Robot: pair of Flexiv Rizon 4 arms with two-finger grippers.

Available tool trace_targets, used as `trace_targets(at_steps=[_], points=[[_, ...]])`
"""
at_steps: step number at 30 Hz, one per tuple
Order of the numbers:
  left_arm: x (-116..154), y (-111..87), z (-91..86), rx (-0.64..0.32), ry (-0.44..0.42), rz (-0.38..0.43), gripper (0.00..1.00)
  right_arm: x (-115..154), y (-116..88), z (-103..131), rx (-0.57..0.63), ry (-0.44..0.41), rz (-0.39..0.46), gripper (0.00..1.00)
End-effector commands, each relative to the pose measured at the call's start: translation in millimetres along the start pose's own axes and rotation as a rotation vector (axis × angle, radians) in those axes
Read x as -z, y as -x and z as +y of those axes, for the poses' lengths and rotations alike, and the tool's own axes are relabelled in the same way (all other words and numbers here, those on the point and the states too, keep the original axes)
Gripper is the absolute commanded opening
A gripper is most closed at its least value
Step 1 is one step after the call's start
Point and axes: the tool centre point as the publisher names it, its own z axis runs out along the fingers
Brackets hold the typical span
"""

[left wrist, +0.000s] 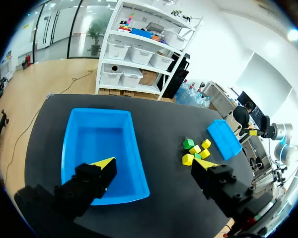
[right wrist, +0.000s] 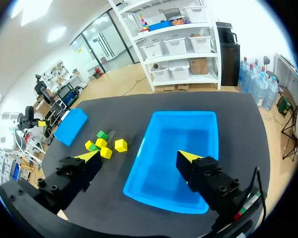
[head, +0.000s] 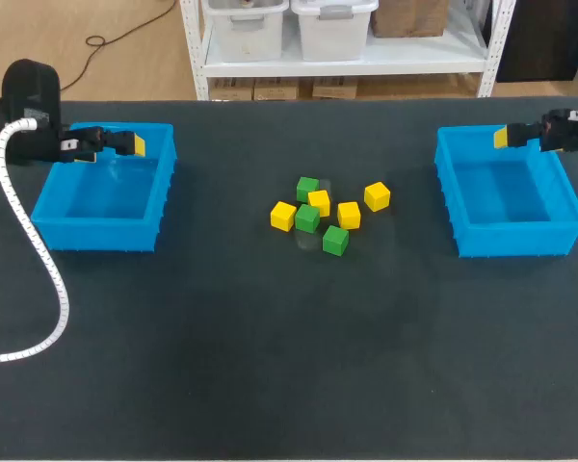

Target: Put the green cubes in the right bin and the yellow cubes in the left bin.

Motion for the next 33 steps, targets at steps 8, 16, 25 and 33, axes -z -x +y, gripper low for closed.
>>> trace_targets(at_steps=[8, 16, 25, 33], points=[[0, -1.4, 1.5, -0.002, -0.008, -0.006, 1.00, -29, 35, 54, 0.162, -0.032, 0.084, 1.00], [0, -1.4, 1.5, -0.002, -0.008, -0.006, 1.00, -78, 43, 103, 0.353, -0.007, 0.212, 1.00], [0, -1.4, 1.5, -0.002, -0.008, -0.006, 1.00, -146, 16, 142, 0.472, 0.024, 0.407, 1.00], [0, -1.4, 1.5, -0.002, -0.008, -0.006, 1.00, -190, -22, 153, 0.516, 0.005, 0.571, 1.00]])
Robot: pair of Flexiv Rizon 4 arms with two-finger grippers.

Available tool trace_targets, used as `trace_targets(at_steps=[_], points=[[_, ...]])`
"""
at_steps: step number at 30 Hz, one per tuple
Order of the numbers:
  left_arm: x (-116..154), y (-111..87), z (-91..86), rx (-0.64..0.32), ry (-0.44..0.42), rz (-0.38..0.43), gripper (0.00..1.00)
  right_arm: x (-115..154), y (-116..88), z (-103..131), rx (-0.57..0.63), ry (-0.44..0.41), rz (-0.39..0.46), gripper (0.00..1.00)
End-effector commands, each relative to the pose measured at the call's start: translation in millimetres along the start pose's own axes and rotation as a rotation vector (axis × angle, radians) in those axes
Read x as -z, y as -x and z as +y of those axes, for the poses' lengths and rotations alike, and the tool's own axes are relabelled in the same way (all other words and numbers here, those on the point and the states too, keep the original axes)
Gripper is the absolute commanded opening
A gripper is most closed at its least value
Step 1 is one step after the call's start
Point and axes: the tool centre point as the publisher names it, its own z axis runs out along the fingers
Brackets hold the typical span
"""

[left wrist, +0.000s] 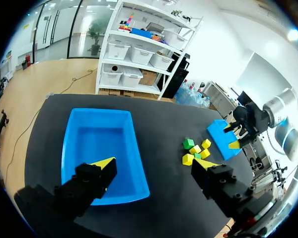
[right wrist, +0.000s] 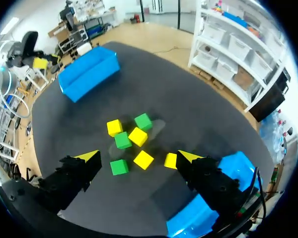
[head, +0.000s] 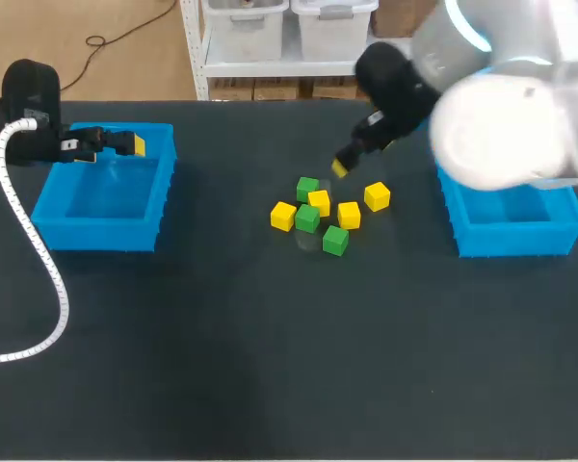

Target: Put the green cubes in the right bin and the yellow cubes in the left bin.

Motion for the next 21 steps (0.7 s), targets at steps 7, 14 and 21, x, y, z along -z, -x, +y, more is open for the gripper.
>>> trace_targets(at_steps=[7, 14, 21], points=[[0, -1.4, 1.5, -0.002, -0.008, -0.006, 1.00, -59, -6, 12, -0.023, -0.037, 0.231, 1.00], [0, -1.4, 1.5, -0.002, -0.008, -0.006, 1.00, -39, -12, 10, -0.047, -0.091, 0.230, 1.00], [0, -1.4, 1.5, -0.002, -0.008, -0.006, 1.00, -17, -15, 12, -0.037, -0.099, 0.230, 1.00]])
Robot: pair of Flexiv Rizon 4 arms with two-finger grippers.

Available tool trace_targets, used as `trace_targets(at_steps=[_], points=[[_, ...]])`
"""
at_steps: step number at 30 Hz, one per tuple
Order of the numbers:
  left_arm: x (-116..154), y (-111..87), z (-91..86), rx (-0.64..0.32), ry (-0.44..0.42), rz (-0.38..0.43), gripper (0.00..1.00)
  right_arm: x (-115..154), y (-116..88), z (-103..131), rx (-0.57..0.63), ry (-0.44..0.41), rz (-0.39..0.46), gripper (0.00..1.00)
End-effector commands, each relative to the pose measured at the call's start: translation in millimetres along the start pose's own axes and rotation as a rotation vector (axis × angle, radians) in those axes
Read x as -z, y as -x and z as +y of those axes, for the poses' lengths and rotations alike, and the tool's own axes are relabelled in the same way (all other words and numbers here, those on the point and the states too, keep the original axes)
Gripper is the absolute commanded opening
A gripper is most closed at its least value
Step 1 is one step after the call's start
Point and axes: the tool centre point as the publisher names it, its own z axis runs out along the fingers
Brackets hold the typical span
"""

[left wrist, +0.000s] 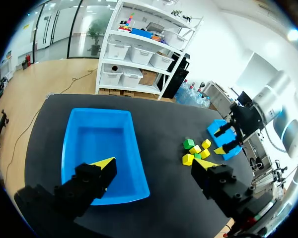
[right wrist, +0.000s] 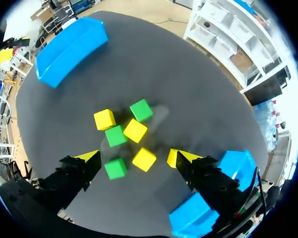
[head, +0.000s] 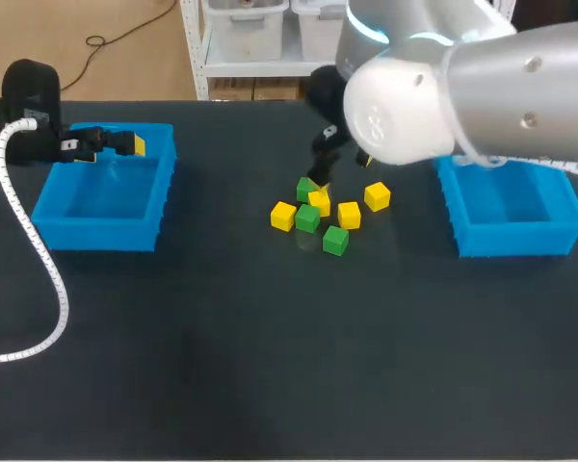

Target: Put the green cubes in the right bin and the yellow cubes in the left bin.

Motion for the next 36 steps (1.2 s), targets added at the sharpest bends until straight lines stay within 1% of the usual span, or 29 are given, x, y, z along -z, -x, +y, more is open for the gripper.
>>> trace_targets(at_steps=[1, 6, 9, 13, 19, 22, 24, 27, 30, 32, 36], points=[[0, -1.4, 1.5, -0.002, -0.008, -0.006, 1.00, 10, -21, 10, 0.002, -0.001, -0.019, 1.00], [0, -1.4, 1.5, -0.002, -0.008, -0.006, 1.00, -4, -36, 27, -0.013, 0.028, 0.022, 1.00], [0, -1.4, 1.5, -0.002, -0.008, -0.006, 1.00, -10, -42, 35, -0.031, 0.023, 0.040, 1.00], [0, -1.4, 1.5, -0.002, -0.008, -0.006, 1.00, -11, -51, 45, -0.051, 0.012, 0.058, 1.00], [0, -1.4, 1.5, -0.002, -0.008, -0.006, 1.00, -13, -58, 51, -0.097, 0.002, 0.073, 1.00], [0, -1.4, 1.5, -0.002, -0.008, -0.006, 1.00, -19, -62, 55, -0.142, 0.014, 0.085, 1.00], [0, -1.4, 1.5, -0.002, -0.008, -0.006, 1.00, -26, -64, 57, -0.188, 0.054, 0.103, 1.00], [0, -1.4, 1.5, -0.002, -0.008, -0.006, 1.00, -33, -61, 56, -0.238, 0.089, 0.106, 1.00], [0, -1.4, 1.5, -0.002, -0.008, -0.006, 1.00, -39, -53, 53, -0.288, 0.148, 0.117, 1.00], [0, -1.4, 1.5, -0.002, -0.008, -0.006, 1.00, -43, -48, 56, -0.295, 0.172, 0.129, 1.00], [0, -1.4, 1.5, -0.002, -0.008, -0.006, 1.00, -54, -39, 57, -0.309, 0.184, 0.157, 1.00]])
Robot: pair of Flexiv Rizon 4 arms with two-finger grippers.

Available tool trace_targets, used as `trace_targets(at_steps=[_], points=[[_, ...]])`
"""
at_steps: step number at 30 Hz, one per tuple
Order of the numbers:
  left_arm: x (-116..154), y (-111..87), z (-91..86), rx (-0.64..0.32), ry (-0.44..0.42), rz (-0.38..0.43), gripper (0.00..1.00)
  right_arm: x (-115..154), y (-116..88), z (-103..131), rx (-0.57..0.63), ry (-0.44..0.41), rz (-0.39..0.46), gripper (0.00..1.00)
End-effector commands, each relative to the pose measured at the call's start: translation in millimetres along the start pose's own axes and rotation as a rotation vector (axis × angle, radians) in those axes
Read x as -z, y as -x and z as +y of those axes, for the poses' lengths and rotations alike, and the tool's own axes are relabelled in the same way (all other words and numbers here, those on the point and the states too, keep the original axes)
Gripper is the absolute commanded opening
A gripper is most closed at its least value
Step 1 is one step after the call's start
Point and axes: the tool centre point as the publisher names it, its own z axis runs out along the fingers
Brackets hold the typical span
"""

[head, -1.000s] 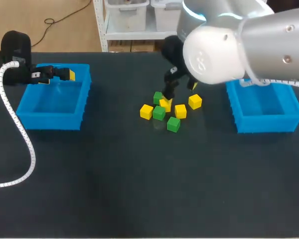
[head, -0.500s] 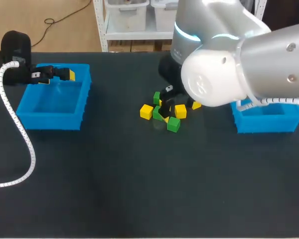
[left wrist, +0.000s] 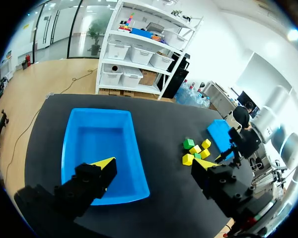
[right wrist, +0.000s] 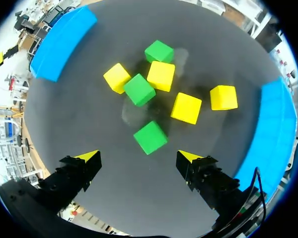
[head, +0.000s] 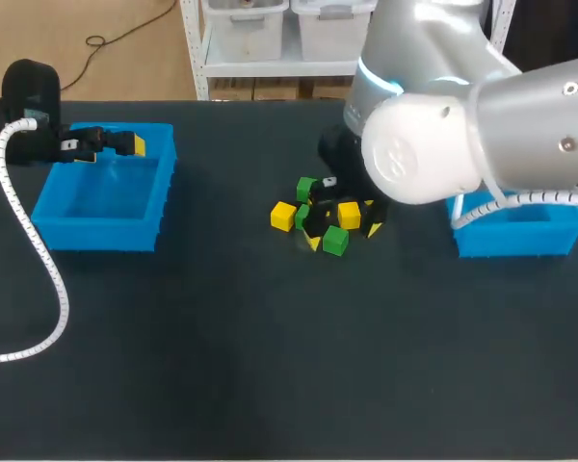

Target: Put the green cubes in the right bin and the yellow cubes in the left bin.

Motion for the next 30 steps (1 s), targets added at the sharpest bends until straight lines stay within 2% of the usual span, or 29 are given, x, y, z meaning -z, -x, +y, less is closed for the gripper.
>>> trace_targets(at_steps=[1, 11, 19, 23, 30], points=[[0, -1.4, 1.6, -0.002, -0.008, -0.006, 1.00, -11, 24, 1, 0.000, -0.001, 0.061, 1.00], [0, -1.4, 1.6, -0.002, -0.008, -0.006, 1.00, -15, 38, -2, 0.038, -0.064, 0.074, 1.00], [0, -1.4, 1.6, -0.002, -0.008, -0.006, 1.00, -10, 29, -5, 0.061, -0.088, 0.083, 1.00], [0, -1.4, 1.6, -0.002, -0.008, -0.006, 1.00, -10, 20, -7, 0.088, -0.092, 0.114, 1.00], [0, -1.4, 1.6, -0.002, -0.008, -0.006, 1.00, -16, 25, -8, 0.118, -0.104, 0.132, 1.00]])
